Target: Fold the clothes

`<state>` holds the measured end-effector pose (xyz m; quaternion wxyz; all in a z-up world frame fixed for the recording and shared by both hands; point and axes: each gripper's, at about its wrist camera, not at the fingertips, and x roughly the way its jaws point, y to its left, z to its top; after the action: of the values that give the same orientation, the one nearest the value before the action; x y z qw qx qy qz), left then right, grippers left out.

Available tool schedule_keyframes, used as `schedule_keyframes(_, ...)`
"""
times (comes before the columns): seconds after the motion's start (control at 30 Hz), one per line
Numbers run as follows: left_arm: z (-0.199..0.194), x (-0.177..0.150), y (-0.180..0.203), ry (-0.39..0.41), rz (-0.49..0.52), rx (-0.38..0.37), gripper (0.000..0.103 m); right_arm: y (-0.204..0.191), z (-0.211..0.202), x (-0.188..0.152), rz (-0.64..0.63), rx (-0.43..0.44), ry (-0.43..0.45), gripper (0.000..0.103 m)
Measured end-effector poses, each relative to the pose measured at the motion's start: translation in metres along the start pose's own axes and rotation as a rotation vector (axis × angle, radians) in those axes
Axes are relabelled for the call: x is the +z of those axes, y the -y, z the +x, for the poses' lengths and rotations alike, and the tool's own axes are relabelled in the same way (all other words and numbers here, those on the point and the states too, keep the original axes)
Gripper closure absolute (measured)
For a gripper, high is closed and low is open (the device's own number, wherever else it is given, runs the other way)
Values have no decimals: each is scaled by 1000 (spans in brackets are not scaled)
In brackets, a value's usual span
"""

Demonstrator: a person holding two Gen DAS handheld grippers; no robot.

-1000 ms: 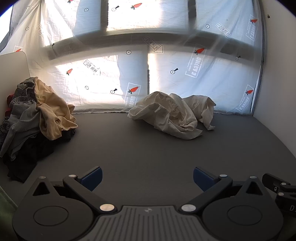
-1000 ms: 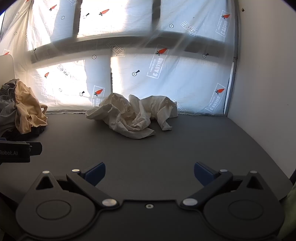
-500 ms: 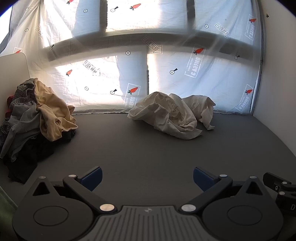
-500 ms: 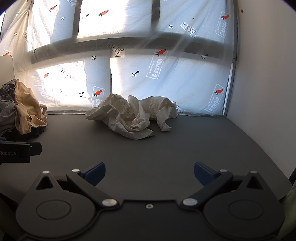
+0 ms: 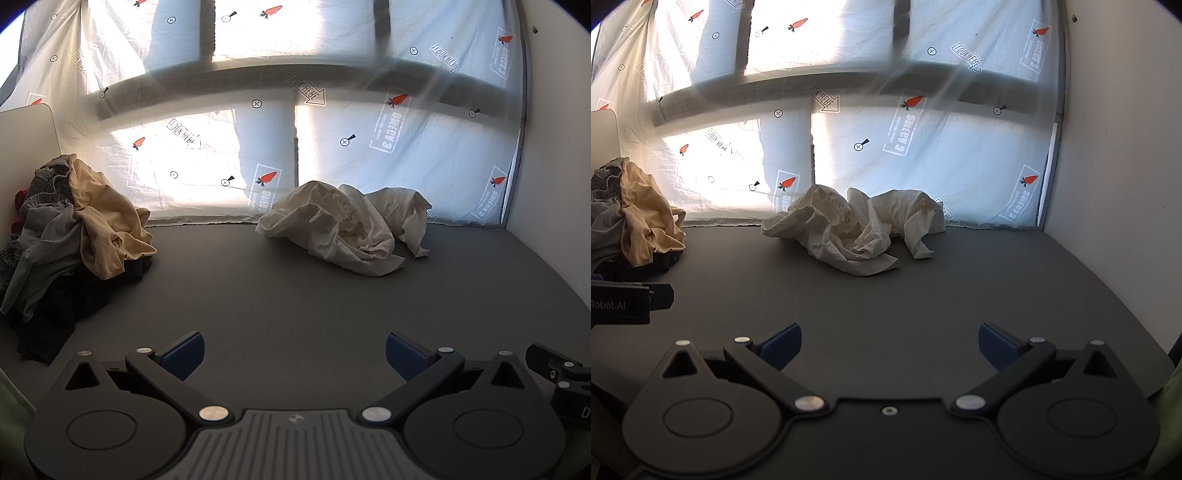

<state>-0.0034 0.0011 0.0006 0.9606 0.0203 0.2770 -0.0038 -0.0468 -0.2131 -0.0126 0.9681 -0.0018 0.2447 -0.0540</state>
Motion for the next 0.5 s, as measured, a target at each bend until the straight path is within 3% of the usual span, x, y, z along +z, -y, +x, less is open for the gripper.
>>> schedule_keyframes(0.5,3,-1,2,-2,4,-8,0,-2,1,2,0,-8,-5,0)
